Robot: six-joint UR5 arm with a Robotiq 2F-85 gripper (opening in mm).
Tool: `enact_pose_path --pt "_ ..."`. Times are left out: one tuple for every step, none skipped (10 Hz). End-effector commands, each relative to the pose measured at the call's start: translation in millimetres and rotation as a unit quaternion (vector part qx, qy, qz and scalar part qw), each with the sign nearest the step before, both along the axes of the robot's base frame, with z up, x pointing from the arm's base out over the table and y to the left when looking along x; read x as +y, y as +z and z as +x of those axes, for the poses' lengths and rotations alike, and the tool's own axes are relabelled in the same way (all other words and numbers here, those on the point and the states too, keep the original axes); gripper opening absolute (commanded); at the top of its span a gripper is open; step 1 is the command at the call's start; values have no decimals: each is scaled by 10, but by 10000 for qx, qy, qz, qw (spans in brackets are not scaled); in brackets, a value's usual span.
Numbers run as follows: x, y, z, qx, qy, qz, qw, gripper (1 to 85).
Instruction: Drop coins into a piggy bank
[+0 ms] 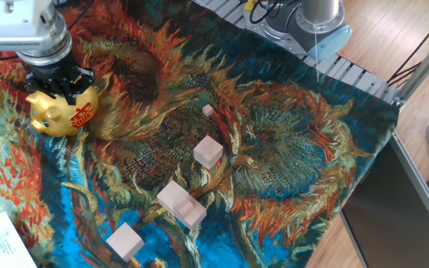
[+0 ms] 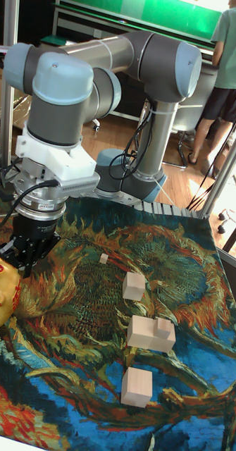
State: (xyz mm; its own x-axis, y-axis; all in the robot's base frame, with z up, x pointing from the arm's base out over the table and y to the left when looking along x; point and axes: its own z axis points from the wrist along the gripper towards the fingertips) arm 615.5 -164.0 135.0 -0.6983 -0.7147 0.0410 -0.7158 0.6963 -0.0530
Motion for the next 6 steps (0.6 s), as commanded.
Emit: enact_pose_path --pt "62 -5 -17 -12 -134 240 9996 13" --pt "107 -5 -16 -16 -272 327 9991 13" --pt "119 -5 -16 -21 -410 352 9985 13" --pt "64 -5 -7 -46 -524 247 9983 13" --pt "48 -4 -7 -56 -684 219 9974 13" --pt "29 -4 -6 -70 -890 184 9958 13"
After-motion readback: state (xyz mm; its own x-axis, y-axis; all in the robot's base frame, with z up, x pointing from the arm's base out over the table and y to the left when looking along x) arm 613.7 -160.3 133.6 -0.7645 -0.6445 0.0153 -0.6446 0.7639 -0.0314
